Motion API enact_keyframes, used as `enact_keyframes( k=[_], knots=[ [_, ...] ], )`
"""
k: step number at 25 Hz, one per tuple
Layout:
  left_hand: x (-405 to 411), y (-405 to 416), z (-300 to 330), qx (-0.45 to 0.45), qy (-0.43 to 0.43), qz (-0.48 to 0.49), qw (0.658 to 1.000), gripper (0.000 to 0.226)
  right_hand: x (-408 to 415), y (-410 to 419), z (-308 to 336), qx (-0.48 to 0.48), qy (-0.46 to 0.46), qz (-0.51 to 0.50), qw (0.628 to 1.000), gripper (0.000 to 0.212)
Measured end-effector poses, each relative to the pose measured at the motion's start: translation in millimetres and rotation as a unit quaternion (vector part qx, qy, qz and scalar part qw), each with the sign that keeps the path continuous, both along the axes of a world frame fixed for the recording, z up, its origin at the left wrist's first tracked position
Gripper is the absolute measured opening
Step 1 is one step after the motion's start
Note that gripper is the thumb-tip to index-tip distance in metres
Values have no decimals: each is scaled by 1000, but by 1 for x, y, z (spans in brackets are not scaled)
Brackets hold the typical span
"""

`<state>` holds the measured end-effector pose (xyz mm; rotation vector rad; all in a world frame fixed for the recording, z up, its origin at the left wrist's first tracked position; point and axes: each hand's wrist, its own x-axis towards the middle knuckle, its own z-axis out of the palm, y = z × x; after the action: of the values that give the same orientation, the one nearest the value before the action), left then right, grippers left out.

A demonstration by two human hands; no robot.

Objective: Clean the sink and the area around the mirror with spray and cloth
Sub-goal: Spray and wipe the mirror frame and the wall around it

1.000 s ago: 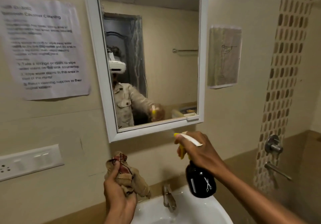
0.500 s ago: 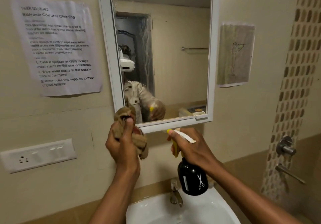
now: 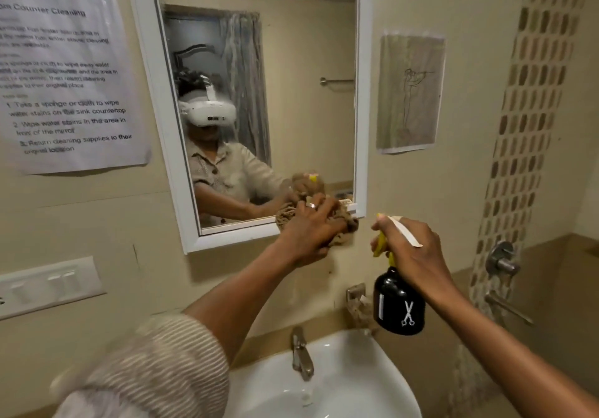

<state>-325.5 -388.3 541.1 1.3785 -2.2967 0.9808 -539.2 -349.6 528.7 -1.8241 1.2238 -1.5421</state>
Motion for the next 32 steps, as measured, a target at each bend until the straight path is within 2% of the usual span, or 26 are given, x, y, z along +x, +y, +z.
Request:
enact_keyframes(
  k=[3,6,14,22,24,27,28,30,31,32],
  knots=[
    [0,-26,-6,41,-180,50,982,57,-28,-8,2,-18,-2,-22,1000,47],
    [5,-32,-4,38,-283,49,957,63,-41,-14,4,-8,-15,-26,1000,43],
    [69,16,8,45,-330,41,942,42,0,-11,13,-11,-33,36,999,43],
    [170,96,14,60,-331,57,940,32,81,12,18,-22,-36,127,991,46],
    [187,110,16,73,-329,57,940,38,92,18,20,-28,-30,142,989,48],
    [216,136,17,80,-294,101,947,42,98,23,22,-25,-30,152,988,45],
    [228,146,16,44,-238,133,961,41,98,25,21,-24,-29,151,988,44],
    [242,164,7,-23,-56,186,981,46,93,24,19,-19,-26,142,989,42],
    [242,171,-4,-35,16,185,982,50,89,24,18,-16,-25,138,990,40],
    [232,174,-19,-40,46,160,985,52,84,23,18,-15,-25,133,991,39]
  ],
)
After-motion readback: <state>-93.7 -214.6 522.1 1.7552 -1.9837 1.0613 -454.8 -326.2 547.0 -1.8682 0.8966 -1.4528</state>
